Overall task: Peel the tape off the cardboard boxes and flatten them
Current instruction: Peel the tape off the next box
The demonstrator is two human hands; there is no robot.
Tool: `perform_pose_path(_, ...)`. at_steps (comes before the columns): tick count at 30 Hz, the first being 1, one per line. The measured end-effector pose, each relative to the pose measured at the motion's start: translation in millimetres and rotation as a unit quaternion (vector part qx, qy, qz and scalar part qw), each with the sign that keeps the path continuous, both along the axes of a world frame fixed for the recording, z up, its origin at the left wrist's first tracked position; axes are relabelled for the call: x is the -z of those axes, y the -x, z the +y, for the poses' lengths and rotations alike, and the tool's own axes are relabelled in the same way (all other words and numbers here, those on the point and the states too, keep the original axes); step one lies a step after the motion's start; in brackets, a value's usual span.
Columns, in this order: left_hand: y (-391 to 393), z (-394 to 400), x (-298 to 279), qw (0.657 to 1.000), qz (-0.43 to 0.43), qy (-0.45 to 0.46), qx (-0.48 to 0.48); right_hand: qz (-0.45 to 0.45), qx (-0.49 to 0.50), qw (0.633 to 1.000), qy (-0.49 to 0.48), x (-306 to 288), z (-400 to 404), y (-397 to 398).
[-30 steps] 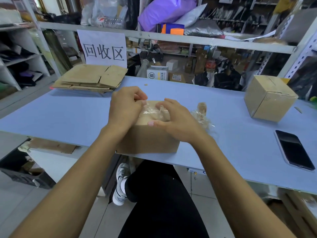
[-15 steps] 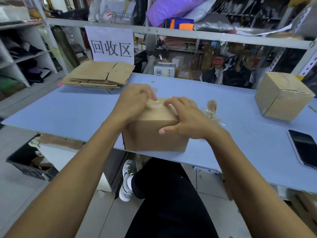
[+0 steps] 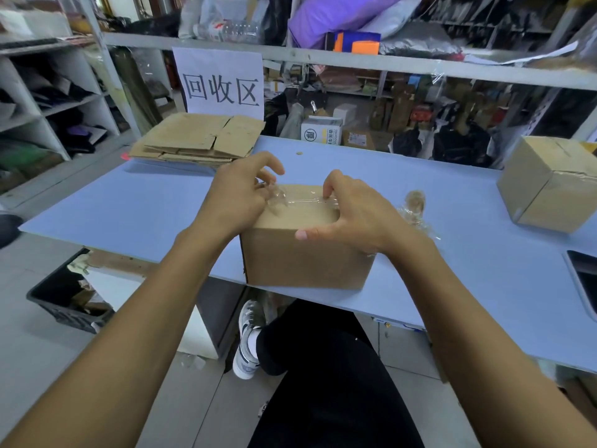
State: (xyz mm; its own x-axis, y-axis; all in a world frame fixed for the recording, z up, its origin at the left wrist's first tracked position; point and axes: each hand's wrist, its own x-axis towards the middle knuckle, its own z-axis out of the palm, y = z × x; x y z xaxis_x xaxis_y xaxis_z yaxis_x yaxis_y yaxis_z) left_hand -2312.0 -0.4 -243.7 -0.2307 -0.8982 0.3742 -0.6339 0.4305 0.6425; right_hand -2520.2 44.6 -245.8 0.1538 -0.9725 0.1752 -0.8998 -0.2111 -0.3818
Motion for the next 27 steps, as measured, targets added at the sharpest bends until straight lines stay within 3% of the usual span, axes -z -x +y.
perform_pose_path(3,4.6,-0.3,-3.7,0.999,-0.038,0.024,-0.015,0.001,-0.002,1.000,0.005,1.3,-0.1,0.0)
perform_pose_path(9,14.5,7.2,-10.1,0.994,-0.094,0.018,0.060,-0.002,-0.005,1.000,0.008,1.3,1.1,-0.3)
perform_pose_path(12,9.3,2.1,-11.7,0.996,-0.072,0.000,0.048,-0.006,-0.007,1.000,0.008,2.2,1.7,-0.3)
perform_pose_path(17,19.0,-1.9,-8.6,0.996,0.048,-0.027,0.070,-0.010,-0.004,1.000,0.016,2.5,1.1,0.3)
perform_pose_path(22,18.0,2.4,-5.3,0.995,0.011,-0.035,0.096,-0.011,-0.001,1.000,0.016,4.4,1.9,-1.0)
perform_pose_path(27,22.1,-0.5,-2.8,0.999,0.006,-0.015,0.048,-0.016,0.004,1.000,0.017,4.7,2.3,-1.2)
